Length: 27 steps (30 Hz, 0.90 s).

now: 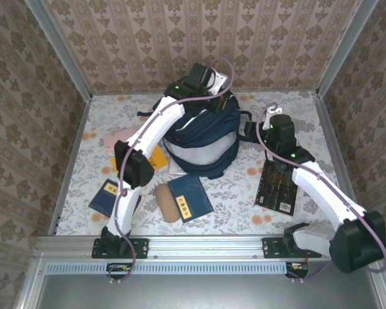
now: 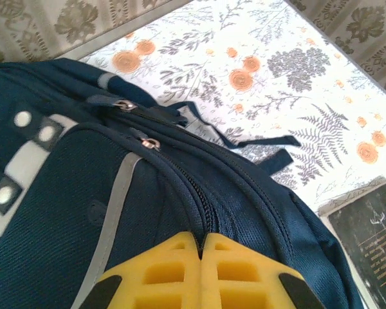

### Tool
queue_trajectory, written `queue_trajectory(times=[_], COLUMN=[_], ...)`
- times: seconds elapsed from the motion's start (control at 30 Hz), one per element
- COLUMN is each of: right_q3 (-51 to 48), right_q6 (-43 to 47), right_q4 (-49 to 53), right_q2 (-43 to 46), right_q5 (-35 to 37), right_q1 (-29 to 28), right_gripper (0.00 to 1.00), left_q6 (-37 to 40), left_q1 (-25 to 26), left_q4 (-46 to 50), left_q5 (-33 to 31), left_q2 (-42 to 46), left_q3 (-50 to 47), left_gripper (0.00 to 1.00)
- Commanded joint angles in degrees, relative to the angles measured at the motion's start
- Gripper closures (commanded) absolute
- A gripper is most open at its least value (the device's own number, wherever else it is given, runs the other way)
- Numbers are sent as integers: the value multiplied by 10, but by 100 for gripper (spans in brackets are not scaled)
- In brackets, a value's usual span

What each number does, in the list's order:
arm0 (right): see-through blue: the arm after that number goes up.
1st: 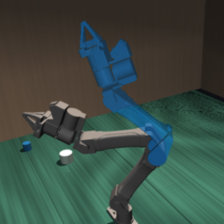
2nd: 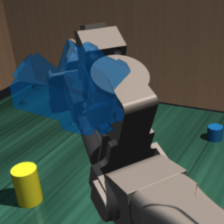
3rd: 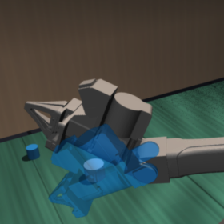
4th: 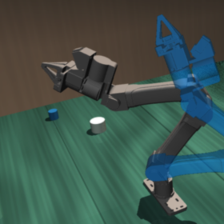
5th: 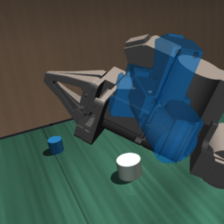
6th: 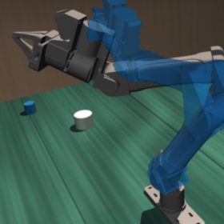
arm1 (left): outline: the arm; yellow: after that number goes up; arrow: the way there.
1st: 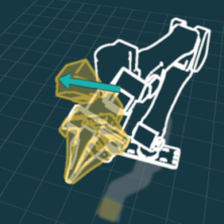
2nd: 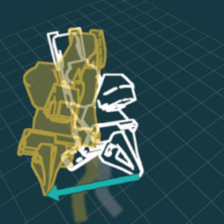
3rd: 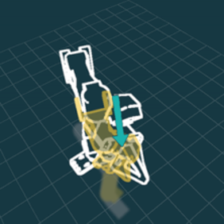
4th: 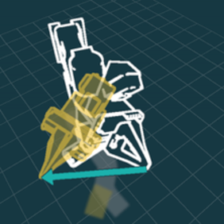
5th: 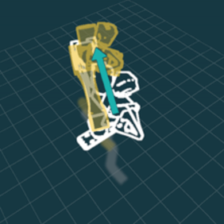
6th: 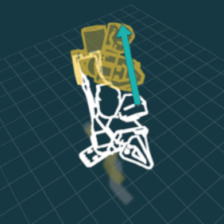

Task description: Pack the student bag

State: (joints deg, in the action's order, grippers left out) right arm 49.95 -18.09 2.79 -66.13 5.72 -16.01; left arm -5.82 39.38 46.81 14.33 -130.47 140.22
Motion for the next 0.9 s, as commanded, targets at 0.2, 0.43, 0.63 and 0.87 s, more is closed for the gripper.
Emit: queue_trajectory(times=[0.2, 0.43, 0.63, 0.87], right_q3=[-15, -5, -34, -104], right_q6=[-100, -140, -209, -287], right_q4=[175, 276, 345, 333], right_q2=[65, 42, 30, 15], right_q5=[21, 19, 37, 75], right_q1=[-6, -5, 30, 186], right_gripper=[47, 41, 14, 1], left_q6=[-3, -32, -121, -171], left_q1=[19, -2, -10, 13], left_q4=[-34, -68, -122, -171], left_q5=[-31, 18, 9, 77], left_q2=[-57, 48, 190, 247], left_q3=[68, -62, -267, -436], left_gripper=[82, 55, 44, 39])
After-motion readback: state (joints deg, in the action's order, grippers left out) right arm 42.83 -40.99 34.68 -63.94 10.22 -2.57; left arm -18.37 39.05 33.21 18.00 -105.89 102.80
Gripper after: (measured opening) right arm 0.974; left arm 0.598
